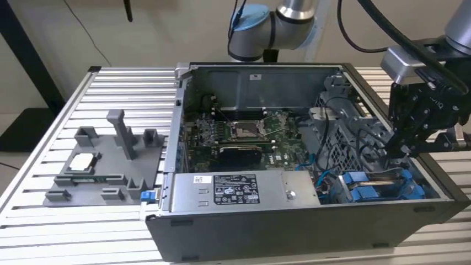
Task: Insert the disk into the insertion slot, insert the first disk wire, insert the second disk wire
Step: 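Insert the first disk wire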
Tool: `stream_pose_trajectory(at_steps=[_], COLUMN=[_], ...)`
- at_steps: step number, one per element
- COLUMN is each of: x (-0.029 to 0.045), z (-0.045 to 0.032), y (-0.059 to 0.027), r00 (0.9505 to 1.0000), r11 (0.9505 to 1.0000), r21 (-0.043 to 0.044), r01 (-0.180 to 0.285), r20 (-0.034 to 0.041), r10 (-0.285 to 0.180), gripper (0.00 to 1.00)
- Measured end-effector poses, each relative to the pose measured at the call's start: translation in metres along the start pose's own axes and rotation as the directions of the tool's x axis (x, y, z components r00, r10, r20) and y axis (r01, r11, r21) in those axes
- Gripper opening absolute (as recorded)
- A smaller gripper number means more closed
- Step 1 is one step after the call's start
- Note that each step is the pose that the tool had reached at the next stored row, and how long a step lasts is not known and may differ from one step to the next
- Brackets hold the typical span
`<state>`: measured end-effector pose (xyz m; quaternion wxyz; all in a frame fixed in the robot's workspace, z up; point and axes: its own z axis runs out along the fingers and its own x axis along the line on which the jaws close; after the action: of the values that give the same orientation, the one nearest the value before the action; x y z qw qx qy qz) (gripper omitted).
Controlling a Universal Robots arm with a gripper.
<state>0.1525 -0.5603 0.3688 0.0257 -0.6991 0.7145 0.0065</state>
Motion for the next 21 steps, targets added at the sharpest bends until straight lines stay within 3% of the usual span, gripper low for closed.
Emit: stream_pose_trajectory(at_steps=[6, 21], x=[0.0003, 0.0059], z=[0.0051, 0.0226], y=[-0.0027, -0.0054], r00=[0.9999, 0.9995], r11=[0.9999, 0.9996], r21=[-0.0049, -0.0066], r01=[-0.016, -0.029], r20=[-0.0063, -0.0093], r10=[0.016, 0.029], gripper=[0.19, 0.19])
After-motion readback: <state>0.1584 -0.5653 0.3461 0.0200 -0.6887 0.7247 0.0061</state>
